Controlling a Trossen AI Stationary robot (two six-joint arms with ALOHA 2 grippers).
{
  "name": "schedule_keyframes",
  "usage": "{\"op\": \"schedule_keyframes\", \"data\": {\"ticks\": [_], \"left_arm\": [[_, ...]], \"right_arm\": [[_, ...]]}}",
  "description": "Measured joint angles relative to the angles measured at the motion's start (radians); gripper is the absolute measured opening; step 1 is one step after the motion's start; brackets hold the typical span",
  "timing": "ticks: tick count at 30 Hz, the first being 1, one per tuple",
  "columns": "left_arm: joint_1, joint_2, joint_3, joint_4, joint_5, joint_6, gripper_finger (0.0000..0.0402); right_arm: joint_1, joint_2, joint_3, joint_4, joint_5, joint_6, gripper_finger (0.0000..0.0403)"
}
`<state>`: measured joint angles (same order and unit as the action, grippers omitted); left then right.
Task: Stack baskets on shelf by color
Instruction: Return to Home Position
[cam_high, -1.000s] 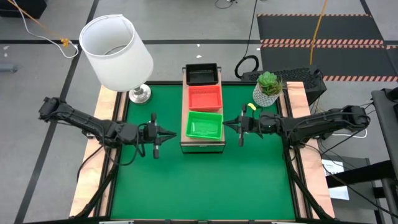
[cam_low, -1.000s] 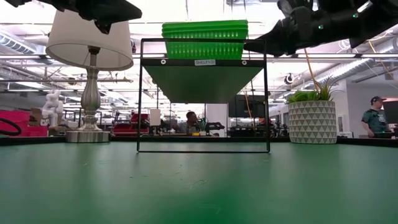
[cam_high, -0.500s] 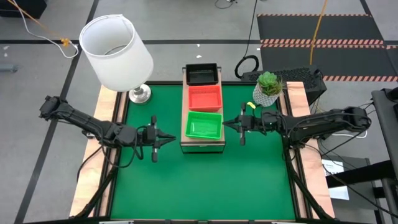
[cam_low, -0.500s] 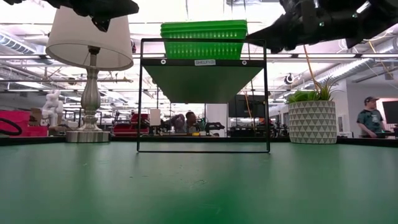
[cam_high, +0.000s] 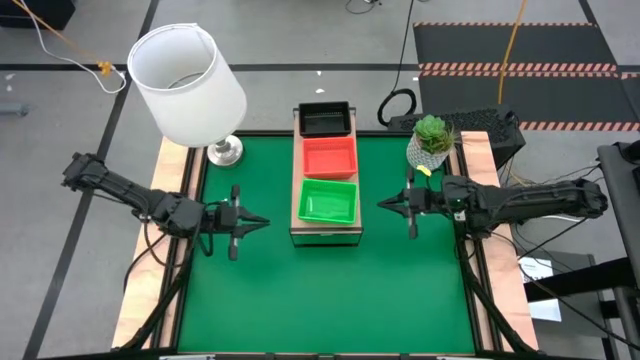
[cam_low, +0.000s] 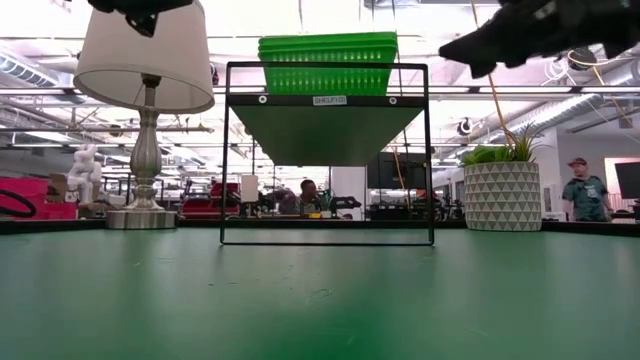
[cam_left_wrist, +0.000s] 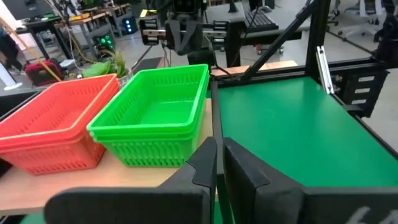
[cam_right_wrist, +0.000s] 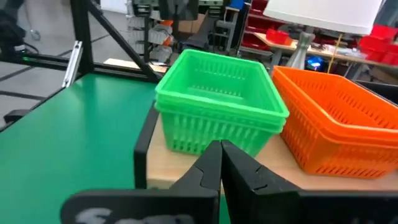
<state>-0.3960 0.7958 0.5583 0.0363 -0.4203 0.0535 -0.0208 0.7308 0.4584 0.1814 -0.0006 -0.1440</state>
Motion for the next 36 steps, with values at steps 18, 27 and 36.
{"op": "schedule_keyframes", "data": {"ticks": [18, 27, 36], "left_arm": [[-0.010, -0.233, -0.329, 0.229, -0.019, 0.048, 0.0031], [-0.010, -0.302, -0.430, 0.337, 0.028, 0.112, 0.0030], [-0.010, -0.302, -0.521, 0.477, 0.029, 0.157, 0.0030]], "right_arm": [[-0.014, -0.176, -0.259, 0.158, 0.003, -0.114, 0.0000], [-0.019, -0.198, -0.261, 0.121, 0.001, -0.124, 0.0000], [-0.019, -0.198, -0.269, 0.117, -0.003, -0.106, 0.0000]]}}
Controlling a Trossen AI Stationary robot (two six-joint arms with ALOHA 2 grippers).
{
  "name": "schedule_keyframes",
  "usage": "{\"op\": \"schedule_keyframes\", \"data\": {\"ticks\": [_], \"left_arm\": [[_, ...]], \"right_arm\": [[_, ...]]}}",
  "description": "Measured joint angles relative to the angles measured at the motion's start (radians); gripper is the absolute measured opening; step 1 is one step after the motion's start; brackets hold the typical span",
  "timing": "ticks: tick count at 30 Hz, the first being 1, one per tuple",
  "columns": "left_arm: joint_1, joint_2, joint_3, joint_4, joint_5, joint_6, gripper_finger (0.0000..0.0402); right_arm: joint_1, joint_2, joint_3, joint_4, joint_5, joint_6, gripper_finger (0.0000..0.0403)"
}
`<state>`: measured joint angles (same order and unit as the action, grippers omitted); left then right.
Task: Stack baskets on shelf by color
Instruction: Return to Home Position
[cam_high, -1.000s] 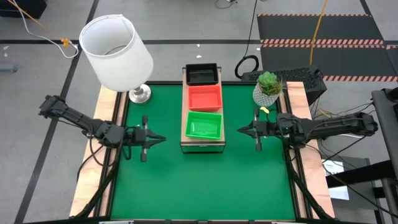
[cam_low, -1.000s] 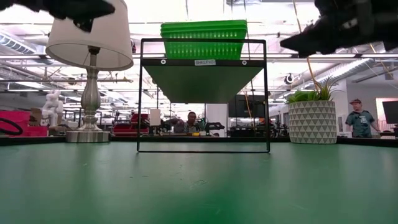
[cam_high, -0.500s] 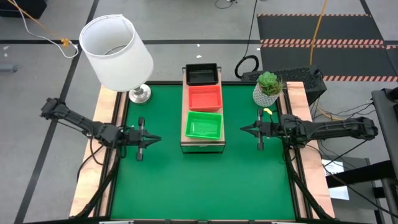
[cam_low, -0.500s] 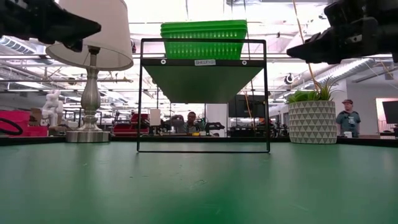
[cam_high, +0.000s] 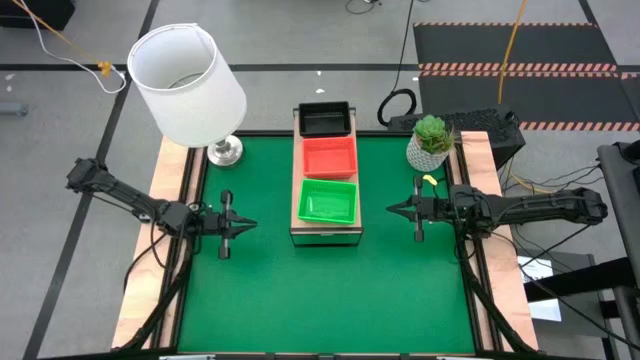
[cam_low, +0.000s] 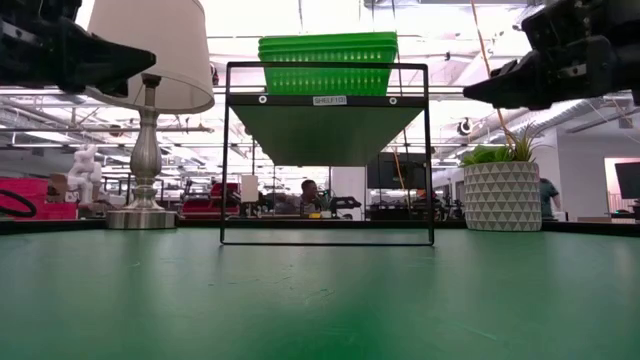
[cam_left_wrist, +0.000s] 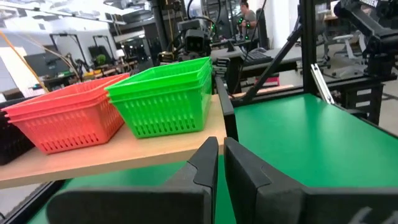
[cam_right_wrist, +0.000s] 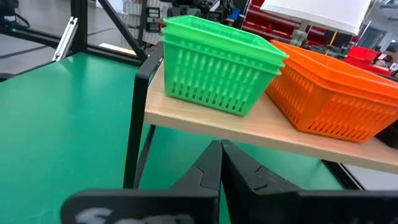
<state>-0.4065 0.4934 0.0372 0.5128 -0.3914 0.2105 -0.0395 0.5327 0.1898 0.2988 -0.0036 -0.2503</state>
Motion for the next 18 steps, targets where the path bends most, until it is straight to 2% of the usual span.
{"op": "schedule_keyframes", "data": {"ticks": [8, 18], "left_arm": [[0.013, -0.006, -0.028, 0.041, 0.002, 0.041, 0.0030], [0.049, -0.032, -0.027, 0.039, 0.016, 0.059, 0.0030]], "right_arm": [[0.000, -0.004, -0.123, 0.169, -0.001, -0.016, 0.0000], [0.000, -0.103, -0.151, 0.110, -0.001, -0.017, 0.0000]]}}
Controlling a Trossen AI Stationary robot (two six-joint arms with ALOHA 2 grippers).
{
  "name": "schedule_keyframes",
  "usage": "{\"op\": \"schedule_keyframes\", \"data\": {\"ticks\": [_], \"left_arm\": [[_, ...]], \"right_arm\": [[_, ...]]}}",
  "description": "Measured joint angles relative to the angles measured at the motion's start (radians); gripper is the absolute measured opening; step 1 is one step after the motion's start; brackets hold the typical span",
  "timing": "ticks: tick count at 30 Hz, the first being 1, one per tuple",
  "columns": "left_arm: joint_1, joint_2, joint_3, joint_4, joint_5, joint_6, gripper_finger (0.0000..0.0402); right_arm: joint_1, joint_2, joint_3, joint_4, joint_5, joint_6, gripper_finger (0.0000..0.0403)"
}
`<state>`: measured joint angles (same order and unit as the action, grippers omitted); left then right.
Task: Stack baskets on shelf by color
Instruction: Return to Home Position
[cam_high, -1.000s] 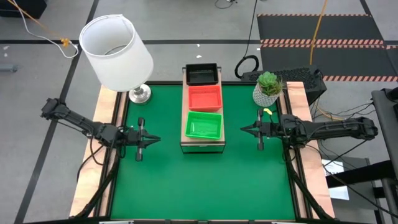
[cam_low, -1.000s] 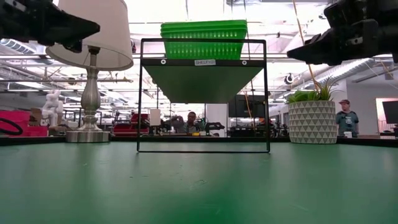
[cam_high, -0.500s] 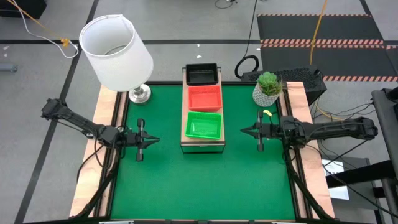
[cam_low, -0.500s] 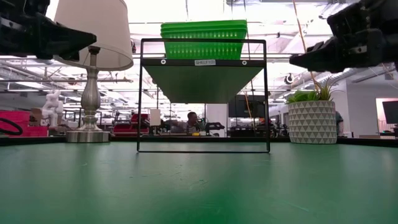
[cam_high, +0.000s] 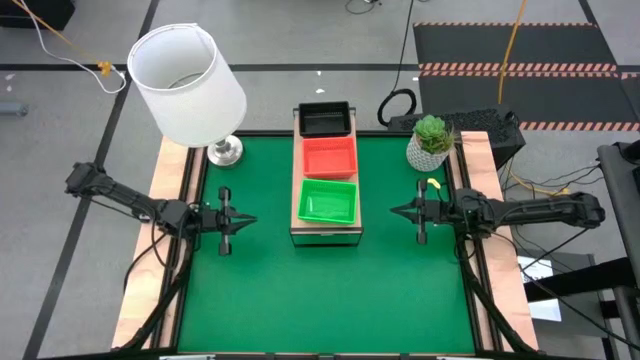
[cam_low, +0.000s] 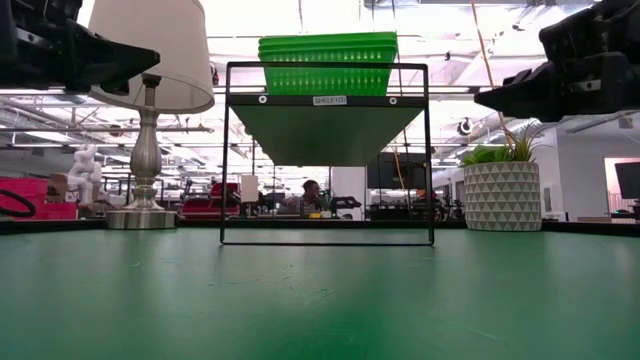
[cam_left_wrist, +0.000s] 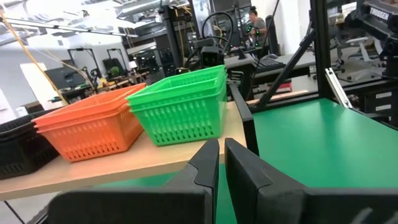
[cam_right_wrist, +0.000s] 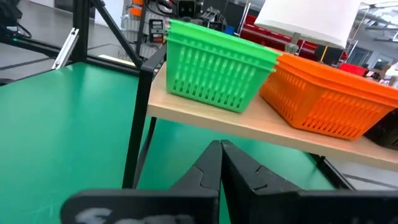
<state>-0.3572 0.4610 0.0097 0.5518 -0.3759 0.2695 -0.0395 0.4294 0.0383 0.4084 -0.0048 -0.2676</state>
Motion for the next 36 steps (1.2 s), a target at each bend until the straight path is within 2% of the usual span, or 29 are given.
{"op": "schedule_keyframes", "data": {"ticks": [27, 36], "left_arm": [[0.011, 0.000, 0.000, 0.001, 0.001, -0.005, 0.0030], [0.011, 0.000, 0.001, 0.003, 0.001, -0.010, 0.0030]], "right_arm": [[0.000, -0.430, -0.004, -0.314, 0.002, -0.016, 0.0000], [0.000, -0.427, 0.000, -0.319, -0.023, -0.014, 0.0000]]}}
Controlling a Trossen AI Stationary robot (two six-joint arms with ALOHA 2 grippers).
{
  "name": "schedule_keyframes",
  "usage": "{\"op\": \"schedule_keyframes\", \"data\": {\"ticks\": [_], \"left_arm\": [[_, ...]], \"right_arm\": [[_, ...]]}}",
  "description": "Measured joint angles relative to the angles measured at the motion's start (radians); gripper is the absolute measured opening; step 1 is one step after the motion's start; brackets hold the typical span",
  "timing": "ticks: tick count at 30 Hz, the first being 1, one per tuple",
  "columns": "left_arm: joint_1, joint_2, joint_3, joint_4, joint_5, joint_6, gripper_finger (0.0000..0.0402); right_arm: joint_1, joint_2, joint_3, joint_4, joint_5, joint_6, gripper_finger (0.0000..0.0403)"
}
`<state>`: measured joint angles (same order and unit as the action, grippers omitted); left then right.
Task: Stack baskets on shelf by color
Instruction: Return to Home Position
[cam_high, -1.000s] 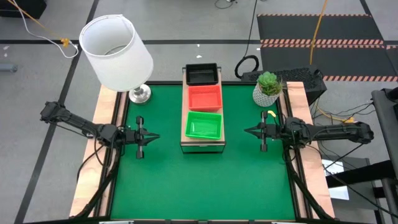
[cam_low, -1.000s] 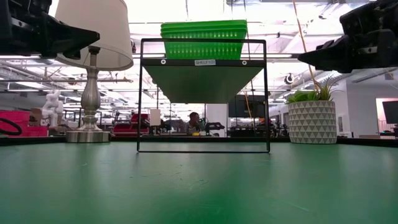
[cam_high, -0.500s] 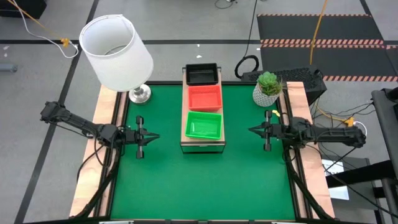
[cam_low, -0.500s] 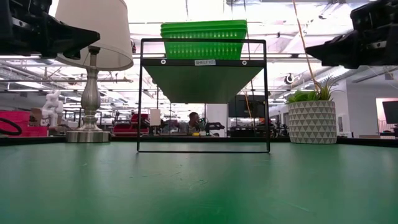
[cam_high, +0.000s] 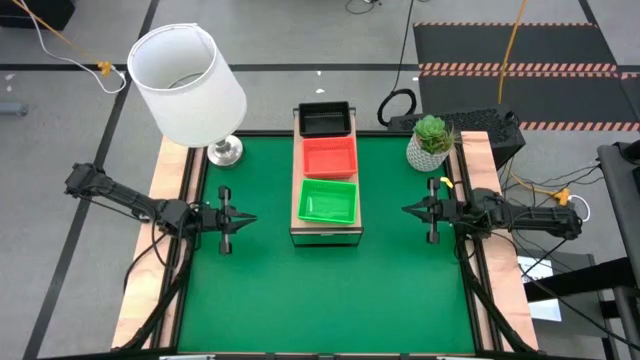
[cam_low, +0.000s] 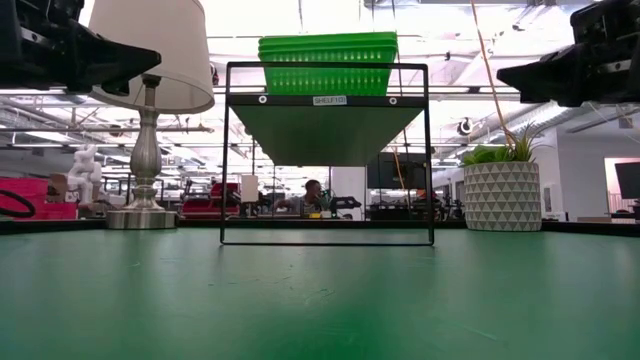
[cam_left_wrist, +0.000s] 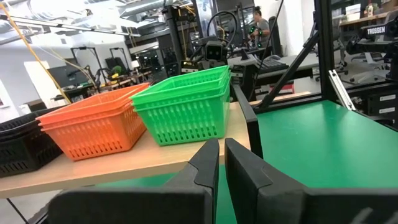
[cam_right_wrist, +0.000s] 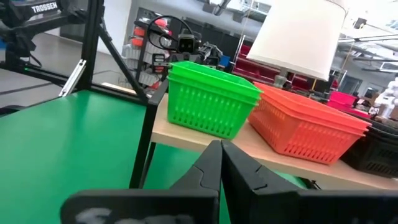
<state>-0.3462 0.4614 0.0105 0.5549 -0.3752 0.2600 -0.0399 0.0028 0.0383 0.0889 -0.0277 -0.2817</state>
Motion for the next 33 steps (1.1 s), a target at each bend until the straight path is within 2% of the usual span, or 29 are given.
{"op": "schedule_keyframes", "data": {"ticks": [11, 23, 33], "left_arm": [[-0.001, -0.085, 0.001, -0.023, 0.000, 0.004, 0.0030], [-0.002, -0.237, 0.001, -0.207, 0.036, -0.005, 0.0030], [-0.002, -0.446, 0.001, -0.413, 0.039, 0.010, 0.0030]], "right_arm": [[0.000, 0.000, 0.000, -0.030, -0.003, 0.004, 0.0000], [0.000, 0.000, 0.000, -0.030, -0.003, 0.008, 0.0000], [0.000, 0.000, 0.000, -0.030, -0.002, 0.008, 0.0000]]}}
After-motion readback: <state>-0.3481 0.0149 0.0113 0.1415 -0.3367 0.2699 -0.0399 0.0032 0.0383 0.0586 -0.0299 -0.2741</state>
